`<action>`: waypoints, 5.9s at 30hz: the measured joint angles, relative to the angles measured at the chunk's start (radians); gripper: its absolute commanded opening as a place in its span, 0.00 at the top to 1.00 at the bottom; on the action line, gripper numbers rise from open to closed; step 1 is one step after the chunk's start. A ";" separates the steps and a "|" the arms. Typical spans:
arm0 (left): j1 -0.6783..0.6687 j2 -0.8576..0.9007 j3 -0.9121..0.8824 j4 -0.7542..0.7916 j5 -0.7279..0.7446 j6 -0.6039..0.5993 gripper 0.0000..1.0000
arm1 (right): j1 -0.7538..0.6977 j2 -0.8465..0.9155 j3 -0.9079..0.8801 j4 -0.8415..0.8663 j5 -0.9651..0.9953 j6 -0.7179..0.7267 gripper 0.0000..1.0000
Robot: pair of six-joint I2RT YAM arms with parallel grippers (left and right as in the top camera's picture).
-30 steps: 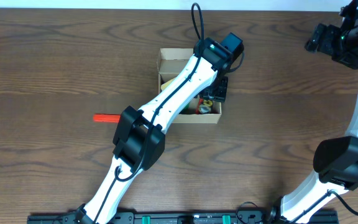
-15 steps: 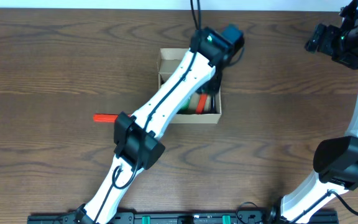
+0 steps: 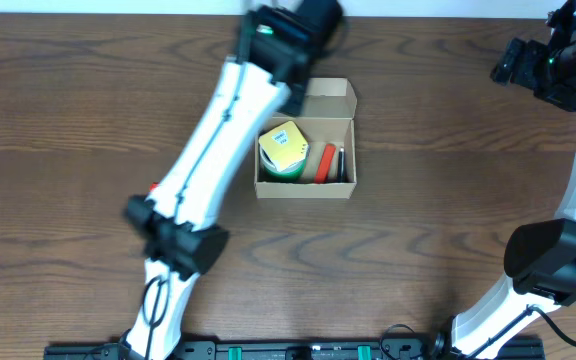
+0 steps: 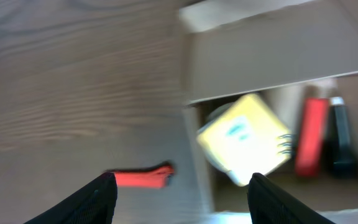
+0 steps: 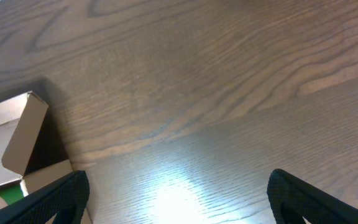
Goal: Pack container
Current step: 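Move the left gripper to the red box cutter and grasp it, then place the red box cutter into the box and release it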
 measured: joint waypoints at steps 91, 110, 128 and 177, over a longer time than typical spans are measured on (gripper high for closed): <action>0.438 -0.190 -1.276 0.702 0.348 1.114 0.94 | 0.000 0.112 0.000 0.011 -0.003 0.000 0.09; 0.438 -0.153 -1.033 0.661 0.204 0.599 0.94 | 0.000 0.112 0.000 -0.002 -0.003 0.000 0.10; 0.431 -0.153 -0.555 0.209 0.151 0.305 0.94 | 0.000 0.112 0.000 -0.005 -0.004 0.000 0.10; -0.124 -0.154 -0.662 0.299 0.448 1.209 0.94 | 0.000 0.112 0.000 -0.005 -0.004 0.001 0.10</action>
